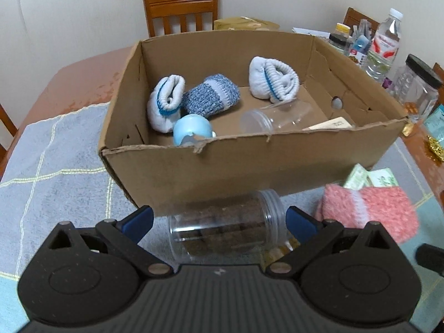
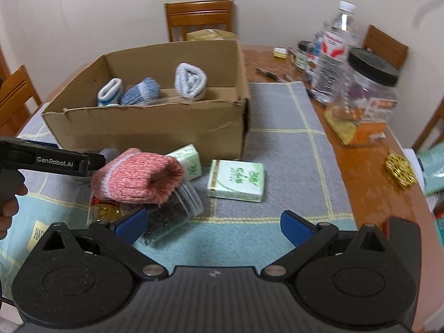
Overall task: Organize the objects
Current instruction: 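Move both tools back toward the clear cookie jar and green C&S pack, then grasp the clear cookie jar with the left tool while the right tool grasps the C&S pack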
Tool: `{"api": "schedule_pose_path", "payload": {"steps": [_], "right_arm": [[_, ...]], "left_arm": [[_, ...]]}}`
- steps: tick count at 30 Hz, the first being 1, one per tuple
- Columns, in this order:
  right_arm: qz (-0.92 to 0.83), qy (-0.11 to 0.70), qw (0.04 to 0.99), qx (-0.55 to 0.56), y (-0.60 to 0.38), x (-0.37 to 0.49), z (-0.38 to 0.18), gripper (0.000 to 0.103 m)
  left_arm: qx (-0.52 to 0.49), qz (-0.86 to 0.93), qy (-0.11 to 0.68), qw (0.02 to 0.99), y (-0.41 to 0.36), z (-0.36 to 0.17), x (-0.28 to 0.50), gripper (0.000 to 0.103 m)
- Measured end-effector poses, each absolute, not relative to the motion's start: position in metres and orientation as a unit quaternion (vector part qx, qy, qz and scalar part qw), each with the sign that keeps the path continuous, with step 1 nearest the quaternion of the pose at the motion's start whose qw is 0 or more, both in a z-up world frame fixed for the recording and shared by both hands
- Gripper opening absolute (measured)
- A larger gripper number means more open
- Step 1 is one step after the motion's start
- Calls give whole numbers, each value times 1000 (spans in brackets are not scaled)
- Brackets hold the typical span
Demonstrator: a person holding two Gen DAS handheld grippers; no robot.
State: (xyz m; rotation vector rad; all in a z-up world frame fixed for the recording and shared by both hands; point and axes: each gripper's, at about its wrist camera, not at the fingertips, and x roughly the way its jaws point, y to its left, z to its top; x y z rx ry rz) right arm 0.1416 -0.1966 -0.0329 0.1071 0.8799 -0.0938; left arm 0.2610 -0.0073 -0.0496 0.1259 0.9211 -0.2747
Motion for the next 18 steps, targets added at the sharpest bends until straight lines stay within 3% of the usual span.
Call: {"api": "schedule_pose_path", "payload": {"steps": [11,18], "right_arm": [[-131,412,899,73,-215,139,-19,103],[-112,444,884,95,-248,183,-43,103]], "left_arm": [[63,-156,459,872,8,-71,270,102],[65,-123,480,866,15,-77,268,102]]}}
